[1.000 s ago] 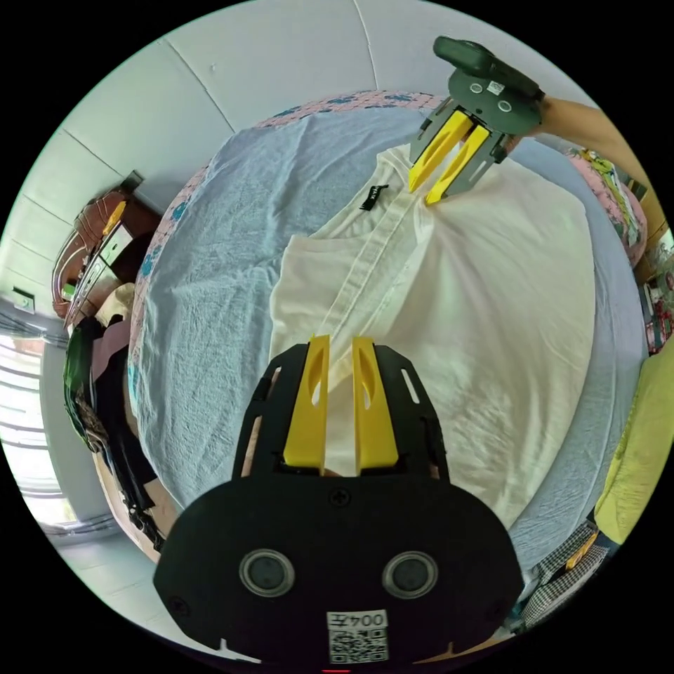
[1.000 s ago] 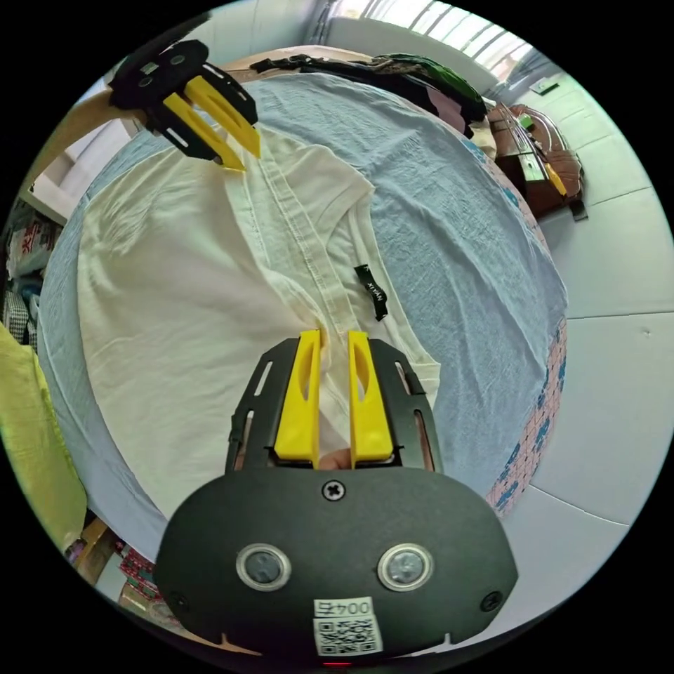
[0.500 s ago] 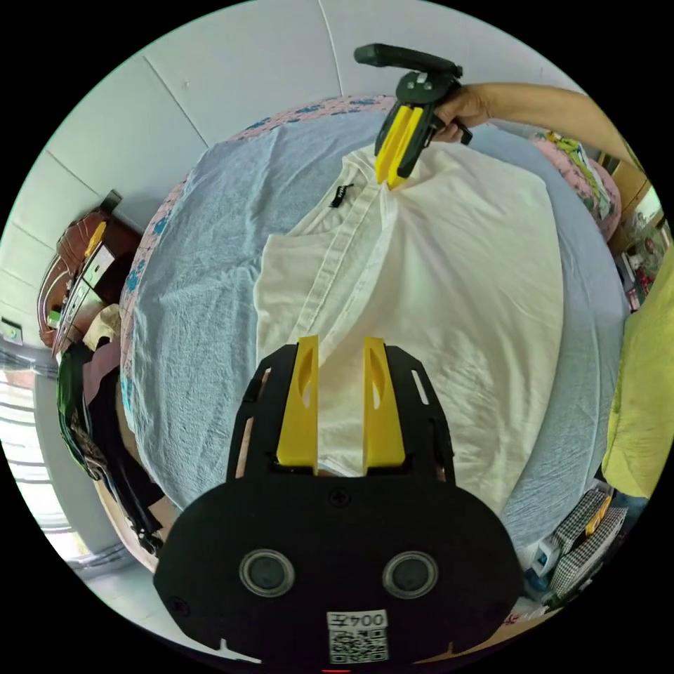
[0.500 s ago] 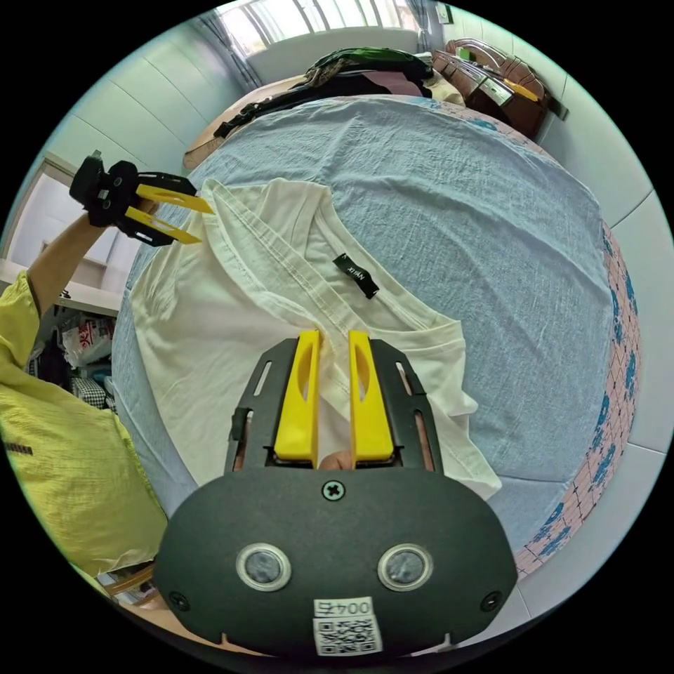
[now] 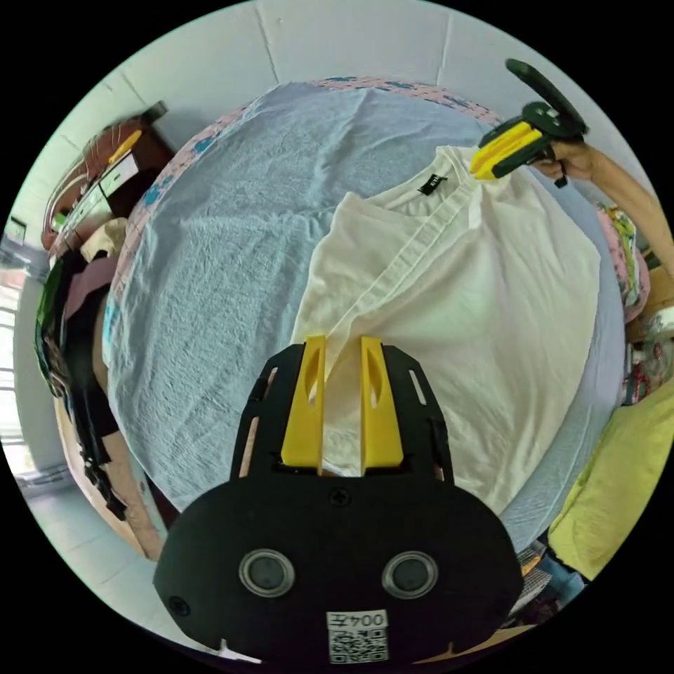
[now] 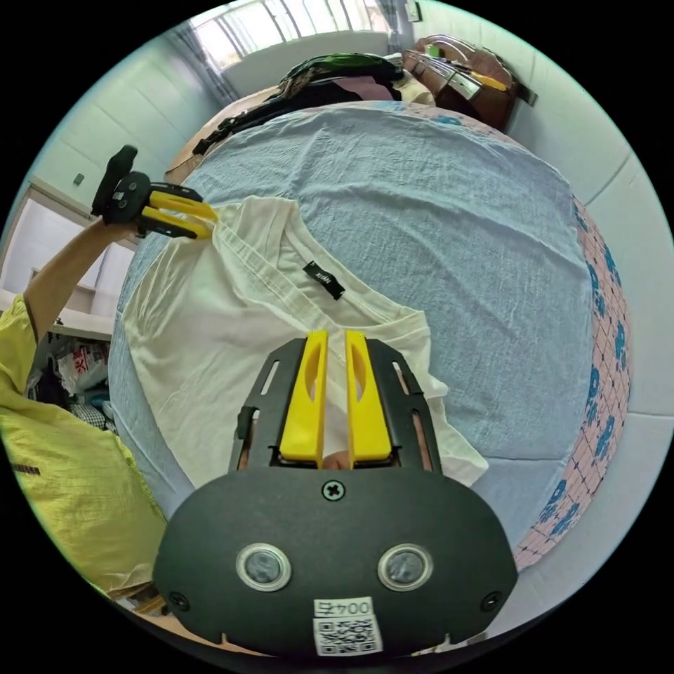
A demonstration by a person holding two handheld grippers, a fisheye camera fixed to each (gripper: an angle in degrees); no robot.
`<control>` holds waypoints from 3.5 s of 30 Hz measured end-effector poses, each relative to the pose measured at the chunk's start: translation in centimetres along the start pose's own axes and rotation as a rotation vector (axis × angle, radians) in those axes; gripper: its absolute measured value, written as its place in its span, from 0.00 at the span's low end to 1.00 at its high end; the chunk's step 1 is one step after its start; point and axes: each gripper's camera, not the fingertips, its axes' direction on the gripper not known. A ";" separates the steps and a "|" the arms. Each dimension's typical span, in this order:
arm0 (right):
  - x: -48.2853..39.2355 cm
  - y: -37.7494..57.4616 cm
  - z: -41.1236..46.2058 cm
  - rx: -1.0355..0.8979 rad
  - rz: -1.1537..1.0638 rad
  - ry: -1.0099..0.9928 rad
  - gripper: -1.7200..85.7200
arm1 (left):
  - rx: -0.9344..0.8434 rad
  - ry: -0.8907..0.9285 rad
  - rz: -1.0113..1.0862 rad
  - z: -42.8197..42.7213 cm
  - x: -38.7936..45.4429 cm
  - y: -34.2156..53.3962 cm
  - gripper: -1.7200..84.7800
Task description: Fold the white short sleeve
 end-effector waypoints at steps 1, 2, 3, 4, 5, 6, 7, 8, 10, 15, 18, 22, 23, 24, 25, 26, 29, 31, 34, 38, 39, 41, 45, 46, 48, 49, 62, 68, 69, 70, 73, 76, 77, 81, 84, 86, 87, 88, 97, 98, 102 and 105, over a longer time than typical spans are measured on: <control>0.8 0.7 -0.1 0.013 0.039 0.013 0.08 | 0.009 0.062 -0.059 0.2 -1.5 0.6 0.10; 1.5 1.6 -0.2 0.029 0.069 0.035 0.08 | 0.025 0.117 -0.110 0.3 -2.9 1.2 0.10; 1.8 2.0 -0.3 0.036 0.082 0.052 0.08 | 0.032 0.143 -0.135 0.3 -3.6 1.6 0.10; 2.3 3.0 -0.6 0.042 0.097 0.092 0.08 | 0.042 0.187 -0.180 0.4 -5.0 2.4 0.10; 2.8 4.2 -1.2 0.058 0.108 0.136 0.09 | 0.053 0.225 -0.221 0.5 -6.3 3.2 0.10; 3.1 4.9 -1.5 0.074 0.120 0.156 0.09 | 0.061 0.242 -0.237 0.5 -6.9 3.6 0.10; 3.8 6.6 -2.3 0.110 0.146 0.170 0.09 | 0.083 0.260 -0.265 0.3 -8.0 4.5 0.10; 4.9 8.5 -2.9 0.137 0.180 0.151 0.09 | 0.114 0.275 -0.293 0.0 -9.1 5.5 0.10; 6.7 11.9 -3.6 0.192 0.239 0.103 0.09 | 0.178 0.315 -0.337 -0.7 -10.9 7.3 0.09; 10.6 19.6 -3.2 0.278 0.332 -0.003 0.13 | 0.290 0.357 -0.406 -1.8 -14.3 13.3 0.10; 11.8 22.0 -2.1 0.307 0.367 -0.033 0.14 | 0.284 0.340 -0.410 -1.1 -15.4 16.6 0.11; 13.7 23.7 -0.1 0.300 0.438 -0.099 0.14 | 0.302 0.397 -0.463 0.4 -17.0 19.9 0.13; 14.1 24.1 0.3 0.302 0.451 -0.108 0.14 | 0.315 0.404 -0.476 0.6 -17.4 20.5 0.14; 14.2 24.3 0.5 0.303 0.455 -0.110 0.14 | 0.322 0.407 -0.478 0.8 -17.5 20.8 0.14; 14.4 24.5 0.8 0.305 0.459 -0.115 0.14 | 0.330 0.411 -0.482 1.0 -17.8 21.2 0.14; 14.6 24.7 1.2 0.300 0.460 -0.126 0.14 | 0.325 0.404 -0.486 1.3 -18.0 21.6 0.15; 14.6 24.8 2.1 0.264 0.443 -0.122 0.12 | 0.322 0.392 -0.476 1.6 -18.2 22.3 0.15; 14.2 24.8 2.5 0.248 0.420 -0.110 0.09 | 0.326 0.395 -0.468 1.7 -18.4 22.7 0.16; 13.3 25.1 2.7 0.247 0.391 -0.064 0.06 | 0.341 0.414 -0.451 1.8 -18.4 23.0 0.16; 12.8 25.9 3.1 0.264 0.391 -0.092 0.06 | 0.333 0.416 -0.466 2.4 -18.8 23.1 0.15; 12.8 26.0 3.1 0.267 0.396 -0.096 0.06 | 0.333 0.418 -0.470 2.5 -18.8 23.1 0.15; 12.5 26.4 3.3 0.275 0.405 -0.091 0.06 | 0.359 0.398 -0.473 2.4 -18.4 23.1 0.11; 10.8 26.9 2.7 0.300 0.385 -0.020 0.04 | 0.413 0.291 -0.453 0.9 -16.5 23.6 0.06; 10.1 27.1 2.3 0.317 0.377 0.008 0.04 | 0.433 0.247 -0.446 0.2 -15.7 24.0 0.05; 8.9 27.7 1.5 0.347 0.361 0.056 0.03 | 0.476 0.208 -0.434 -0.8 -14.5 24.6 0.04; 8.0 28.0 1.1 0.365 0.351 0.090 0.03 | 0.502 0.181 -0.430 -1.5 -13.7 25.1 0.04; 3.2 29.3 -3.3 0.505 0.300 0.244 0.02 | 0.691 0.014 -0.501 -8.2 -8.8 27.8 0.04; 4.6 26.4 -1.4 0.438 0.332 0.213 0.02 | 0.585 0.023 -0.528 -5.8 -9.4 24.4 0.04; 4.8 26.0 -1.0 0.426 0.340 0.211 0.03 | 0.572 0.024 -0.531 -5.4 -9.5 24.0 0.04; 5.3 25.3 -0.2 0.401 0.354 0.206 0.03 | 0.543 0.021 -0.541 -4.6 -9.5 23.1 0.03; 6.5 23.6 2.1 0.331 0.414 0.185 0.04 | 0.476 0.027 -0.564 -2.7 -9.7 21.1 0.03; 7.7 21.8 4.1 0.264 0.513 0.147 0.06 | 0.418 0.044 -0.618 -1.0 -10.0 19.5 0.03; 8.0 21.1 4.7 0.245 0.551 0.142 0.07 | 0.401 0.053 -0.636 -0.5 -10.0 18.8 0.03; 8.2 19.6 4.4 0.259 0.661 0.250 0.14 | 0.395 0.096 -0.713 -0.2 -10.2 17.6 0.03; 8.4 19.3 2.7 0.290 0.776 0.342 0.15 | 0.426 0.084 -0.834 -1.0 -10.7 18.0 0.04; 7.2 19.1 0.7 0.333 0.749 0.326 0.14 | 0.457 0.018 -0.864 -2.5 -10.5 18.1 0.04; 6.7 18.9 0.3 0.332 0.727 0.314 0.14 | 0.471 0.011 -0.838 -2.9 -10.2 17.8 0.04; 5.4 18.3 -0.3 0.314 0.648 0.245 0.13 | 0.495 0.009 -0.742 -3.9 -9.3 16.5 0.04; -6.2 13.4 4.2 -0.155 0.275 -0.084 0.13 | 0.337 -0.027 0.085 -4.1 5.6 -1.0 0.04; -6.8 12.5 5.2 -0.225 0.257 -0.031 0.13 | 0.300 -0.034 0.147 -3.3 6.9 -3.1 0.04; -6.4 9.5 5.3 -0.301 0.285 0.006 0.11 | 0.201 -0.063 0.265 -1.5 9.6 -7.7 0.04; -6.2 7.2 5.3 -0.359 0.246 0.031 0.10 | 0.143 -0.098 0.332 -0.5 11.2 -10.1 0.05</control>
